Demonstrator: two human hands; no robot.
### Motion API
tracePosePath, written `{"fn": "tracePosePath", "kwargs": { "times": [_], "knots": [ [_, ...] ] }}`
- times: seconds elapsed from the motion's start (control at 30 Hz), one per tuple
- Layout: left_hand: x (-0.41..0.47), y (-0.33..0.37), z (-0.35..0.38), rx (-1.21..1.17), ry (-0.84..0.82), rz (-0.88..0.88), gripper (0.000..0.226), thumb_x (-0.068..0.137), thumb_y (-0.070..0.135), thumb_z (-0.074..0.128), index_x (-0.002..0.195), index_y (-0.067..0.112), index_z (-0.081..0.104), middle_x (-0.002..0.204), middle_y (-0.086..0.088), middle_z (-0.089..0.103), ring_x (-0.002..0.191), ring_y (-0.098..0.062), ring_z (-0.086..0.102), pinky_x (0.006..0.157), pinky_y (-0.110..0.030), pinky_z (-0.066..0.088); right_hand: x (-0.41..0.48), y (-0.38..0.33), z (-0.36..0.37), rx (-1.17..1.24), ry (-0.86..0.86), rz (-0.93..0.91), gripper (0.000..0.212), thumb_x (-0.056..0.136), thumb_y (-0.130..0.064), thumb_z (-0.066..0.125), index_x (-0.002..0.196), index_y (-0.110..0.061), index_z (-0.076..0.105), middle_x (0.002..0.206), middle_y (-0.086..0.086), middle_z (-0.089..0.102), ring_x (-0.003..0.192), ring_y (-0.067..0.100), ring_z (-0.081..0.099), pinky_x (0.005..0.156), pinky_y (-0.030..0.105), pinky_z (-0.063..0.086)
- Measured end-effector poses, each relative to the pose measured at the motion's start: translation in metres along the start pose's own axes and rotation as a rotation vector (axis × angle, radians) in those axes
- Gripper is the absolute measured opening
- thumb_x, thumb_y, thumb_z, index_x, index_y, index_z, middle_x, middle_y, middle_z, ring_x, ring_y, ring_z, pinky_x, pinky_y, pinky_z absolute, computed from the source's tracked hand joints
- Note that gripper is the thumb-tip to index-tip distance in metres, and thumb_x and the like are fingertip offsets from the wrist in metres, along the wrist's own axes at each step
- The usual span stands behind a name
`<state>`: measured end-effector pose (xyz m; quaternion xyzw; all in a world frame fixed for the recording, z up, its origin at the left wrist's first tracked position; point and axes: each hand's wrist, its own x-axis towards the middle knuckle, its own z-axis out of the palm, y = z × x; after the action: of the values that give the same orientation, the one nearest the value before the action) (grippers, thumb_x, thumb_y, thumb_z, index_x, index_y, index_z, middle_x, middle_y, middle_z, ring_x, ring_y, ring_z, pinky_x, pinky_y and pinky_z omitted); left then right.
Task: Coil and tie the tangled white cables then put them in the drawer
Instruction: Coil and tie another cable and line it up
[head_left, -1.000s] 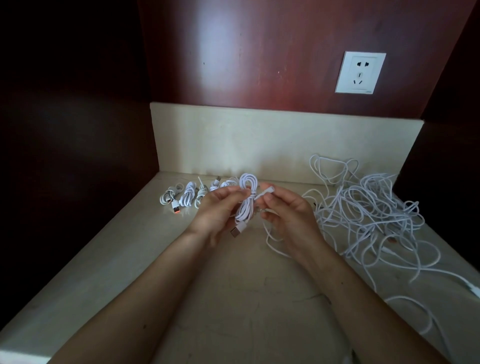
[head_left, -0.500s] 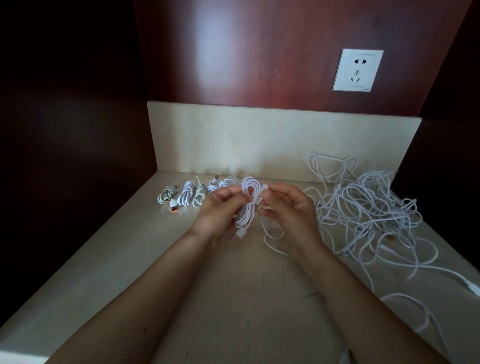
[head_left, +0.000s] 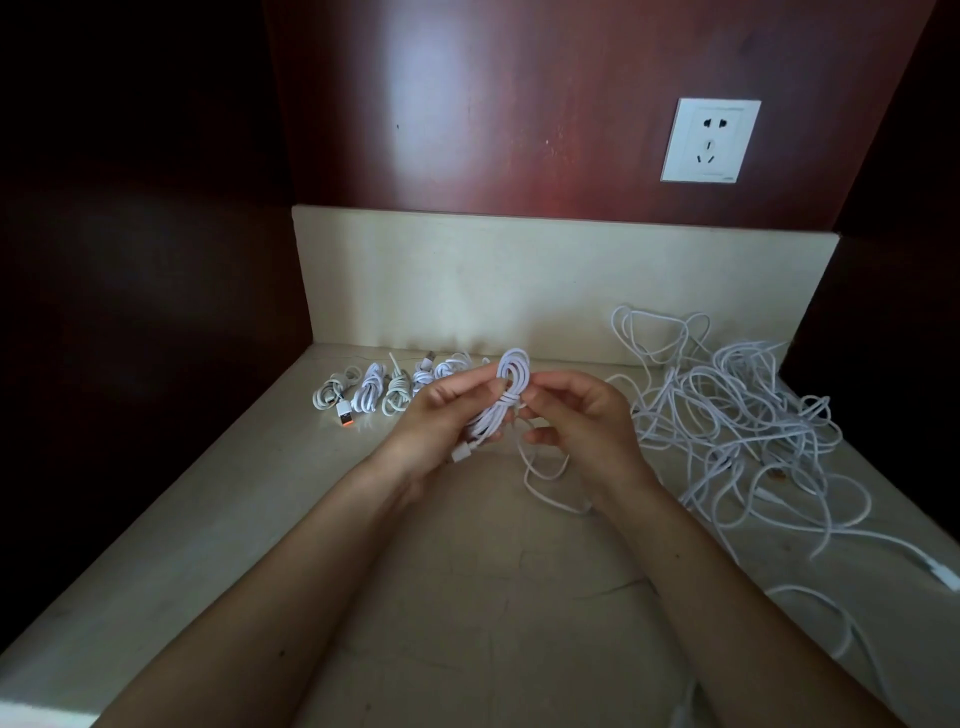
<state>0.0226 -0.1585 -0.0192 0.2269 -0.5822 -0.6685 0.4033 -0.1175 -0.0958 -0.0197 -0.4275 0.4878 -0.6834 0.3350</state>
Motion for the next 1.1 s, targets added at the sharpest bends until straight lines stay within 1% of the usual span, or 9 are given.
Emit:
{"fn": "tracePosePath", "kwargs": {
  "times": [0.17, 0.33, 0.5, 0.6, 0.7, 0.8, 0.9, 1.03, 1.1],
  "knots": [
    [0.001, 0.004, -0.006, -0.047, -0.078, -0.155, 0.042, 0.081, 0.020, 0.061, 0.121, 0.007, 0.065, 0.087, -0.006, 0.071, 0.069, -0.011, 0.064, 0.061, -0.020, 0.054, 0.001, 0.002, -0.003, -0.104, -0.069, -0.090, 0.018, 0.090, 0.007, 0.061, 0.092, -0.008, 0.070, 0.081, 0.006, 0.071, 0.065, 0.010, 0.067, 0.057, 0.021, 0.056],
    [0.002, 0.004, -0.010, -0.099, -0.129, -0.242, 0.018, 0.093, 0.009, 0.054, 0.106, 0.007, 0.066, 0.075, -0.003, 0.069, 0.064, -0.010, 0.065, 0.057, -0.020, 0.054, 0.005, 0.007, -0.004, -0.111, -0.117, -0.116, 0.021, 0.091, 0.009, 0.057, 0.100, -0.005, 0.071, 0.094, 0.023, 0.071, 0.079, 0.031, 0.069, 0.072, 0.035, 0.060],
    [0.001, 0.002, -0.009, -0.103, -0.145, -0.217, 0.018, 0.095, 0.006, 0.052, 0.105, 0.008, 0.066, 0.077, -0.004, 0.070, 0.066, -0.011, 0.065, 0.059, -0.021, 0.055, 0.003, 0.009, -0.002, 0.069, -0.087, -0.046, 0.023, 0.087, 0.013, 0.058, 0.099, -0.003, 0.070, 0.080, 0.006, 0.075, 0.075, 0.018, 0.072, 0.073, 0.028, 0.060],
    [0.002, 0.000, -0.010, -0.077, -0.144, -0.197, 0.017, 0.093, 0.004, 0.054, 0.102, 0.007, 0.067, 0.078, -0.005, 0.070, 0.067, -0.012, 0.066, 0.061, -0.022, 0.056, 0.001, 0.006, -0.001, 0.166, -0.033, 0.013, 0.018, 0.082, 0.014, 0.063, 0.095, 0.003, 0.069, 0.081, 0.008, 0.075, 0.074, 0.019, 0.072, 0.072, 0.029, 0.061],
    [0.004, -0.006, -0.010, -0.062, -0.095, -0.183, 0.015, 0.081, 0.009, 0.064, 0.092, 0.009, 0.074, 0.080, -0.009, 0.071, 0.068, -0.016, 0.067, 0.062, -0.025, 0.057, 0.001, 0.001, -0.002, 0.167, -0.008, 0.017, 0.019, 0.079, 0.015, 0.065, 0.088, -0.002, 0.068, 0.081, 0.010, 0.075, 0.074, 0.020, 0.072, 0.072, 0.031, 0.061],
    [0.008, -0.012, -0.014, -0.012, -0.031, -0.153, 0.016, 0.074, 0.016, 0.070, 0.087, 0.017, 0.080, 0.086, -0.010, 0.073, 0.073, -0.020, 0.068, 0.070, -0.028, 0.057, -0.001, 0.000, -0.001, 0.069, -0.042, -0.018, 0.022, 0.079, 0.015, 0.067, 0.090, -0.004, 0.068, 0.088, 0.015, 0.074, 0.080, 0.023, 0.070, 0.078, 0.034, 0.059],
    [0.007, -0.011, -0.013, 0.141, -0.012, -0.062, 0.021, 0.082, 0.013, 0.072, 0.103, 0.017, 0.076, 0.097, -0.006, 0.075, 0.085, -0.015, 0.070, 0.078, -0.024, 0.055, 0.000, 0.005, 0.000, -0.049, -0.060, -0.133, 0.026, 0.075, 0.010, 0.075, 0.090, -0.009, 0.066, 0.089, 0.011, 0.073, 0.081, 0.018, 0.069, 0.075, 0.029, 0.058],
    [0.002, -0.009, -0.007, 0.228, -0.012, 0.003, 0.018, 0.087, 0.008, 0.068, 0.104, 0.011, 0.073, 0.071, 0.006, 0.073, 0.065, 0.000, 0.065, 0.065, -0.012, 0.047, 0.004, 0.019, -0.006, -0.402, -0.081, -0.336, 0.020, 0.085, -0.008, 0.074, 0.095, -0.025, 0.073, 0.092, -0.006, 0.072, 0.080, 0.007, 0.066, 0.073, 0.024, 0.052],
    [0.005, -0.011, -0.010, 0.270, -0.012, 0.029, 0.017, 0.087, 0.013, 0.070, 0.102, 0.016, 0.076, 0.082, -0.004, 0.074, 0.076, -0.009, 0.065, 0.072, -0.019, 0.047, 0.005, 0.025, -0.009, -0.614, -0.094, -0.452, 0.013, 0.090, -0.018, 0.069, 0.102, -0.023, 0.073, 0.098, -0.007, 0.065, 0.086, 0.006, 0.063, 0.073, 0.021, 0.050]
  ]
}}
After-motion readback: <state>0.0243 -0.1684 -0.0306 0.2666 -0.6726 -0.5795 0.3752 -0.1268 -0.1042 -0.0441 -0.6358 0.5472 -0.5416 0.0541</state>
